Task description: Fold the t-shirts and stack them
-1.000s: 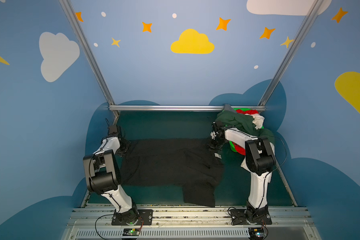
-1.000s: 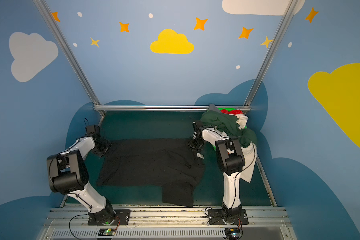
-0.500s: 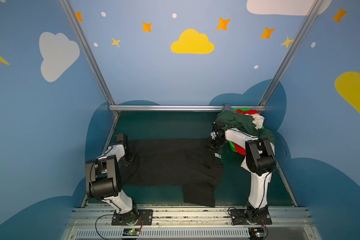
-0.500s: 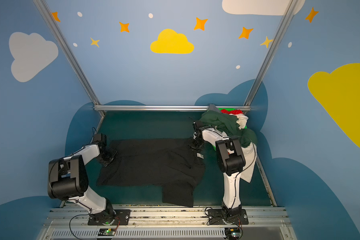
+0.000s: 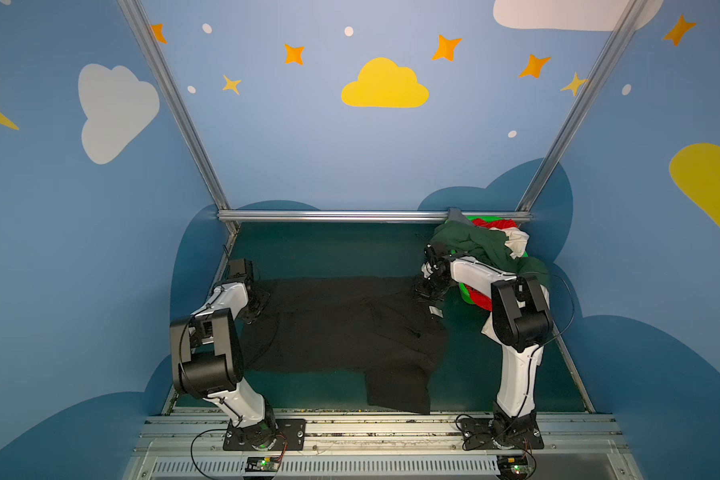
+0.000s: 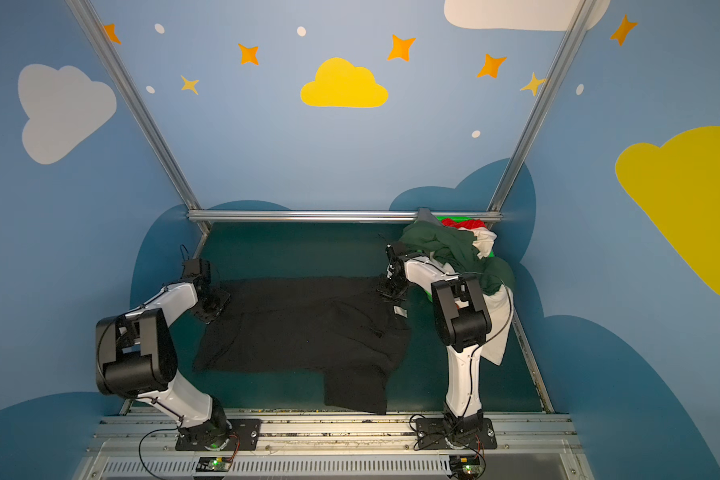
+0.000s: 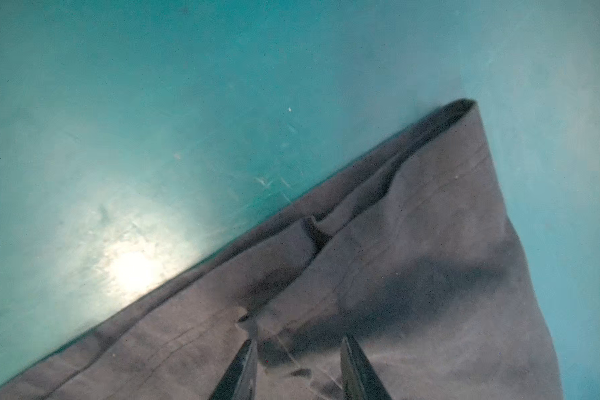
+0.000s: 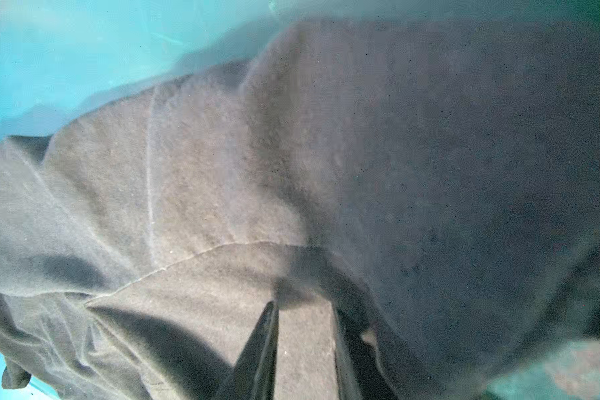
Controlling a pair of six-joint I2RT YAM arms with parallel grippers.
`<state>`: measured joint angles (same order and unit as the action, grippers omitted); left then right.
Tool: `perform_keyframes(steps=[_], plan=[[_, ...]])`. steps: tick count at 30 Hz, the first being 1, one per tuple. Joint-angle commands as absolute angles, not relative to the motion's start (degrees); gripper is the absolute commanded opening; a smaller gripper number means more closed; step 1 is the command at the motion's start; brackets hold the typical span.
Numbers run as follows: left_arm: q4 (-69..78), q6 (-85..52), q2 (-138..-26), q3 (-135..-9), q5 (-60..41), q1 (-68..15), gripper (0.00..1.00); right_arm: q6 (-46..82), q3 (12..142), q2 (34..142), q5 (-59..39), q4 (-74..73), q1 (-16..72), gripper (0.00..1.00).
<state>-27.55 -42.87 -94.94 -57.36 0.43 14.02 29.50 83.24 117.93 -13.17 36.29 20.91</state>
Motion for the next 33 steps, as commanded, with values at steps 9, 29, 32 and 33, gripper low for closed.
perform_keyframes(steps=[9, 29, 32, 33], plan=[[-27.51, -42.28, -97.52, -57.69, 1.32, 14.11, 0.27, 28.84, 81.18, 119.10, -10.21, 38.06, 20.16, 0.29], [-27.48, -43.68, -91.01, -52.83, 0.61, 14.04, 0.37, 28.83, 80.08, 118.30, -10.37, 37.55, 20.04, 0.29], [-27.14, -44.38, -92.82, -52.97, -0.68, 14.22, 0.38, 28.77, 80.12, 118.47, -10.55, 37.43, 19.97, 0.29], [-26.89, -44.51, -93.42, -53.16, -1.09, 14.21, 0.38, 28.66, 80.14, 118.47, -10.63, 37.40, 19.95, 0.29]])
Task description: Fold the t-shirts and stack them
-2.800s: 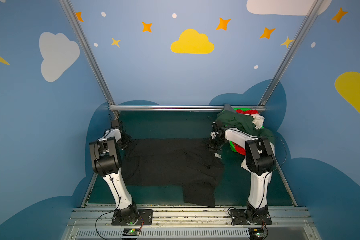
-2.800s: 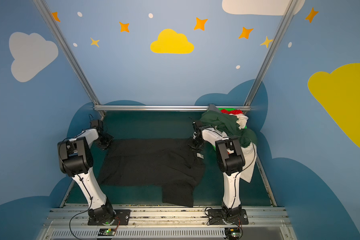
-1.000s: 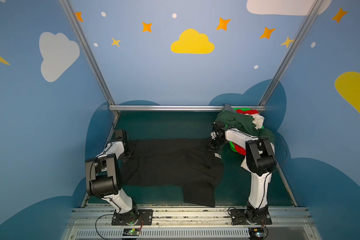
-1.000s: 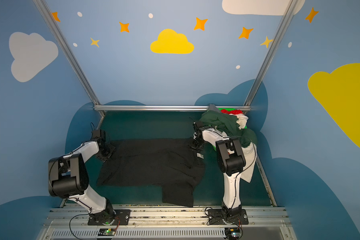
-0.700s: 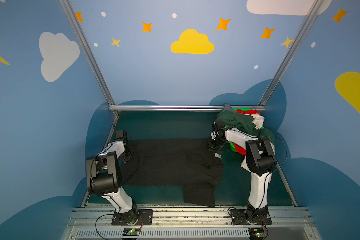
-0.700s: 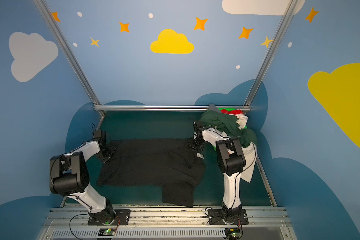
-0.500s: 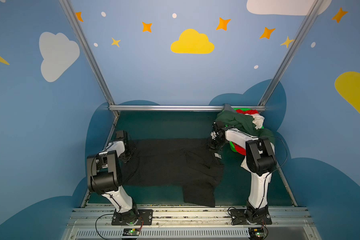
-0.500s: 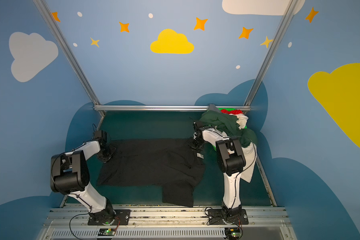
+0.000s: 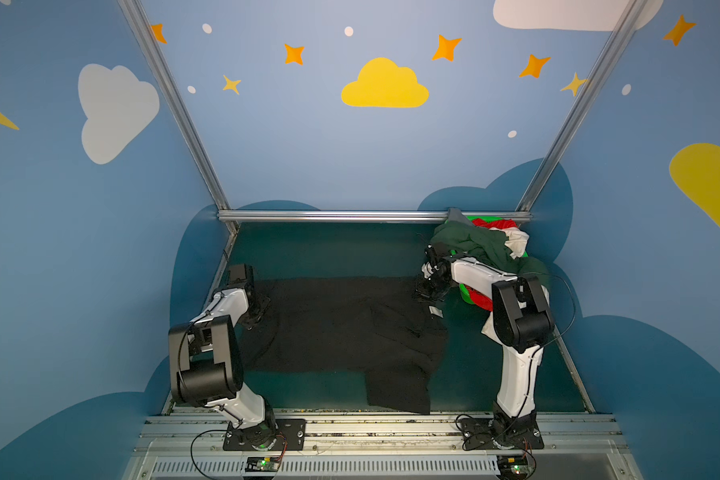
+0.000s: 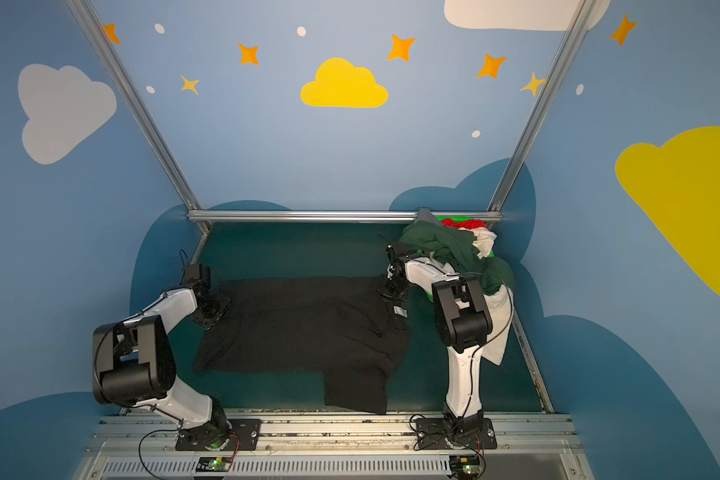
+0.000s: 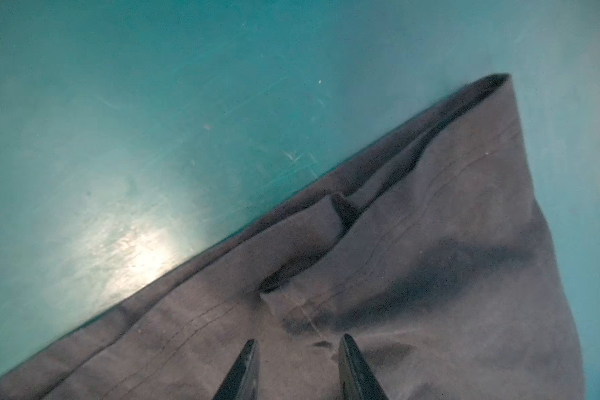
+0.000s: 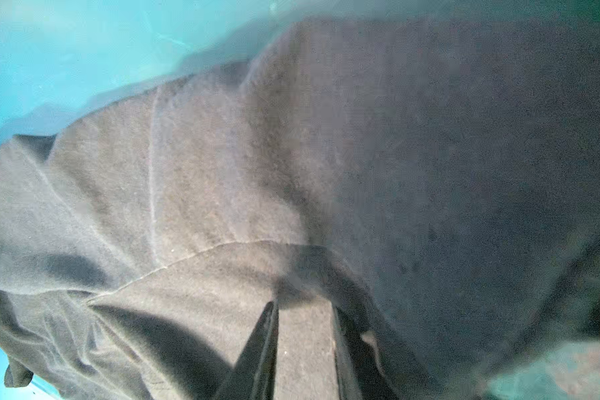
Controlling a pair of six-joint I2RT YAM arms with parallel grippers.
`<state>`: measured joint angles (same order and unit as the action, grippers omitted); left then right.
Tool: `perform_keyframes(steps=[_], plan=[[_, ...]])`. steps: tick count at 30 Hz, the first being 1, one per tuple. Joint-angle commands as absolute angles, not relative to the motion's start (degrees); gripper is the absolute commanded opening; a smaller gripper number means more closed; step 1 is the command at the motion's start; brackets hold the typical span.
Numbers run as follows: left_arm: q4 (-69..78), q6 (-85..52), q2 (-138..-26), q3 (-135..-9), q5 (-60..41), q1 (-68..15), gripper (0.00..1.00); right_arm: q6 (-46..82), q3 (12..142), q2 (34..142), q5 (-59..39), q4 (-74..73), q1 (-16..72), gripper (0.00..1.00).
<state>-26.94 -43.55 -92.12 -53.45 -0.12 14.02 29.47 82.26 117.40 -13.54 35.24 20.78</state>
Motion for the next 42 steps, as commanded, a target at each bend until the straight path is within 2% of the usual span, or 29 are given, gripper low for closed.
perform_keyframes(steps=[1, 9, 15, 25, 30, 32, 34, 42], plan=[[-26.72, -44.76, -94.15, -53.46, -1.49, 14.21, 0.38, 28.65, 79.99, 118.43, -10.71, 37.28, 19.95, 0.29], [-26.67, -44.87, -96.42, -54.05, -0.02, 14.30, 0.38, 28.50, 79.66, 118.23, -11.17, 36.58, 19.53, 0.29], [-25.50, -44.41, -97.74, -54.64, 0.87, 14.59, 0.27, 28.52, 79.36, 118.26, -11.76, 36.22, 19.34, 0.29], [-27.15, -43.87, -100.35, -59.50, 1.64, 14.68, 0.22, 28.79, 79.18, 117.93, -11.91, 36.13, 19.33, 0.29], [-27.84, -43.33, -101.13, -61.63, 1.24, 14.76, 0.15, 28.70, 79.01, 117.99, -11.95, 36.03, 19.25, 0.30], [-27.97, -43.02, -101.67, -62.35, 1.10, 14.75, 0.07, 28.65, 79.02, 118.15, -11.95, 36.11, 19.25, 0.30], [-28.26, -42.57, -102.19, -63.00, 0.93, 14.72, 0.04, 28.66, 79.04, 118.21, -12.09, 36.08, 19.25, 0.29], [-28.48, -41.14, -103.28, -64.71, 0.70, 14.81, 0.04, 28.66, 79.01, 118.12, -12.13, 36.04, 19.25, 0.30]])
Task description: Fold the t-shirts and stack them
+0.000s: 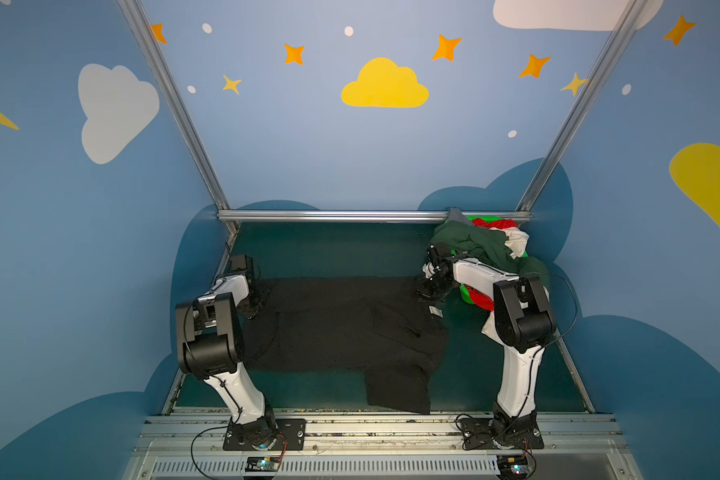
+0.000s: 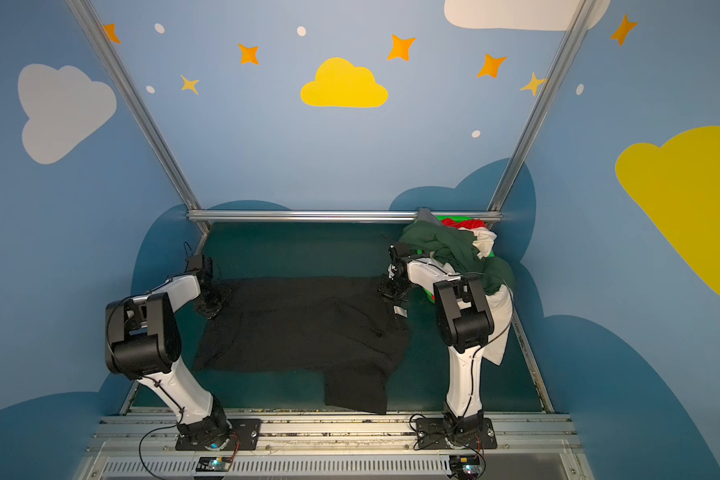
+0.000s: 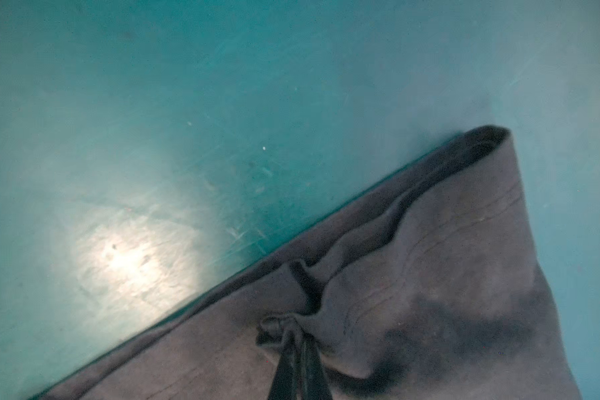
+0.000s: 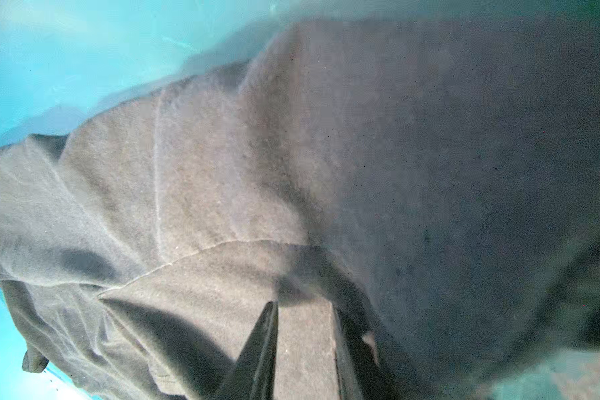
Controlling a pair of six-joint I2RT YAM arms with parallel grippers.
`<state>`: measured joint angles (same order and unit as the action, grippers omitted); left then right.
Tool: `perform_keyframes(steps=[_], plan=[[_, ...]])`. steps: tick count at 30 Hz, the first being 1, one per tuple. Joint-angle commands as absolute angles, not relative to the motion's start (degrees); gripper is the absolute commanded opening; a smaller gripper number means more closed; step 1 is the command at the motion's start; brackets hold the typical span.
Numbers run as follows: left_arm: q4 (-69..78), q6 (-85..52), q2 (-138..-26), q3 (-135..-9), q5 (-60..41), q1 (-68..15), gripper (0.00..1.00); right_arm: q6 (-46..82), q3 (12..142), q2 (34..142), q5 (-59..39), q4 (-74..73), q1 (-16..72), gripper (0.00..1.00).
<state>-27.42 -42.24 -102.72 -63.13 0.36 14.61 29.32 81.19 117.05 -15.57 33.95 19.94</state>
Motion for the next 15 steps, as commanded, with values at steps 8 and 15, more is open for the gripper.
perform_keyframes(steps=[8, 15], plan=[[-27.65, -39.41, -106.62, -73.51, 1.22, 14.26, 0.04, 28.83, 79.12, 118.05, -12.22, 36.05, 19.29, 0.30], [-31.09, -37.68, -115.56, -87.14, 0.81, 13.36, 0.04, 28.76, 79.48, 117.53, -12.40, 36.66, 19.25, 0.30]])
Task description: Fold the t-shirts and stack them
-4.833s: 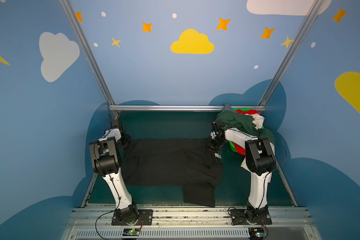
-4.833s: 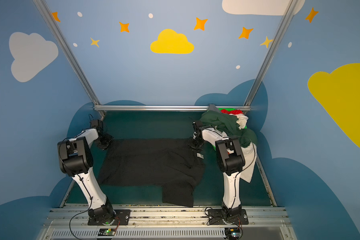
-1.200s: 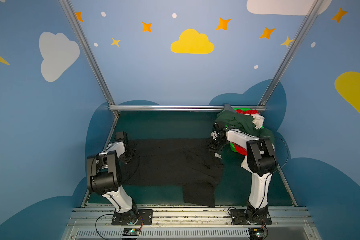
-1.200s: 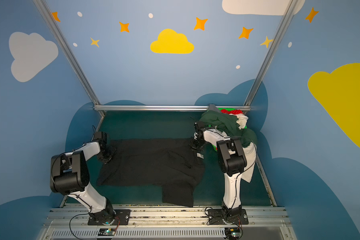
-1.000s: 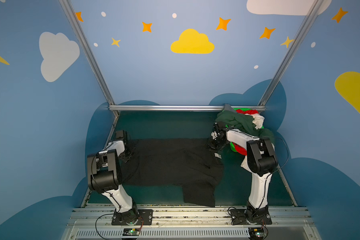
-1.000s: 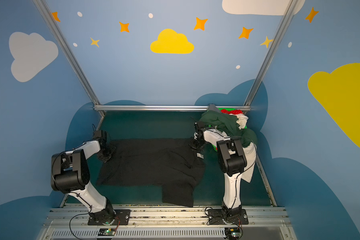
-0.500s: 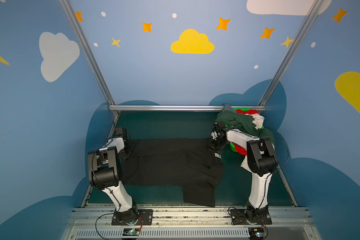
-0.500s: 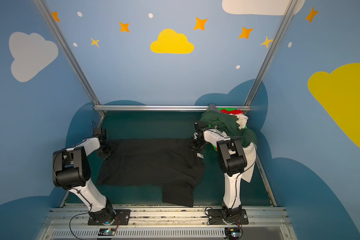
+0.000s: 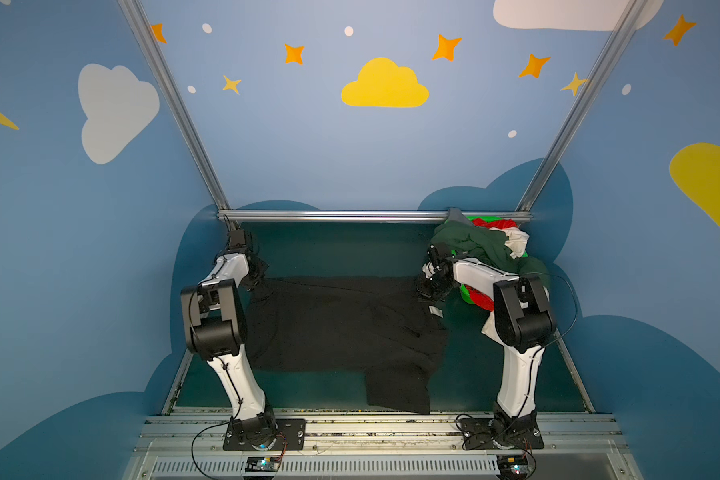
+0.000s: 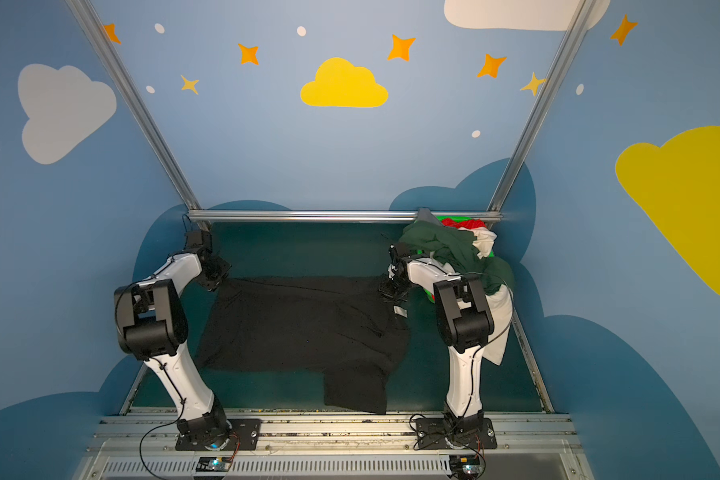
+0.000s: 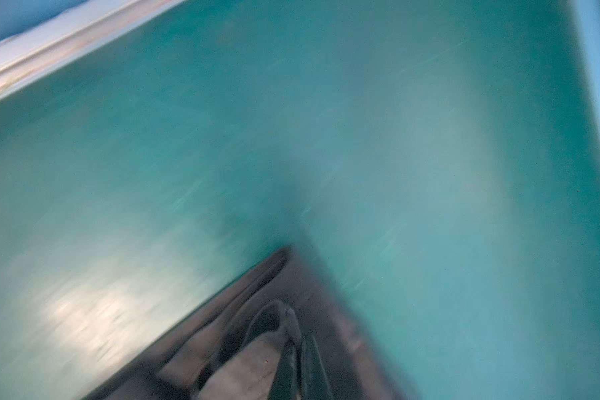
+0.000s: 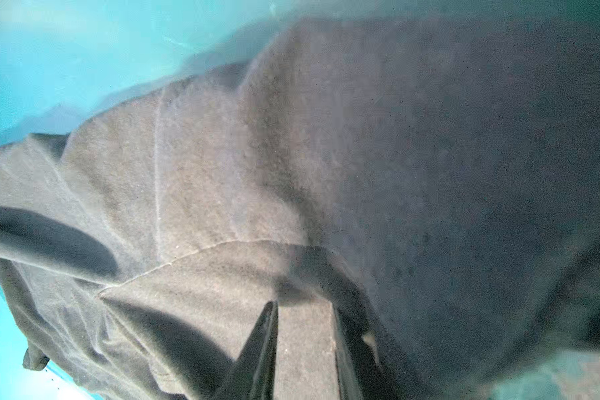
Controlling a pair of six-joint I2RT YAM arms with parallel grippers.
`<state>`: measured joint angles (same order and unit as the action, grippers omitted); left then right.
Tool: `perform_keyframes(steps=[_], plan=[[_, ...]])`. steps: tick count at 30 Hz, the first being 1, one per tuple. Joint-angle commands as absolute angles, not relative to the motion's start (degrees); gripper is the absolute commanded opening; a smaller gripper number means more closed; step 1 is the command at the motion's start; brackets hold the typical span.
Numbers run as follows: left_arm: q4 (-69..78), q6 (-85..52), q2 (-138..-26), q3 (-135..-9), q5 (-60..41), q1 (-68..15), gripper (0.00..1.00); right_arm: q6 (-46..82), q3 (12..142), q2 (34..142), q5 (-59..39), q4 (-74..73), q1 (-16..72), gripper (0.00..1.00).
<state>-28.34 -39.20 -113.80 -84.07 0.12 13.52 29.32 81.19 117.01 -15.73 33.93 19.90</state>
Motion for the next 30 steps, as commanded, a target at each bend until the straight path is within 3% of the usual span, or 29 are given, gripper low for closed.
perform_keyframes(steps=[1, 8, 21, 30], plan=[[-31.16, -37.55, -116.10, -88.18, 0.58, 13.23, 0.04, 28.74, 79.46, 117.40, -12.13, 36.70, 19.25, 0.30], [-28.17, -34.87, -116.67, -91.61, -0.06, 12.73, 0.04, 29.09, 79.36, 117.05, -12.12, 36.74, 19.25, 0.30], [-30.34, -29.09, -126.73, -109.85, -4.86, 10.40, 0.04, 29.57, 78.85, 116.07, -12.11, 37.05, 19.42, 0.30], [-22.70, -26.57, -119.83, -102.45, -7.19, 9.97, 0.04, 29.72, 78.53, 115.94, -12.22, 36.92, 19.60, 0.29]])
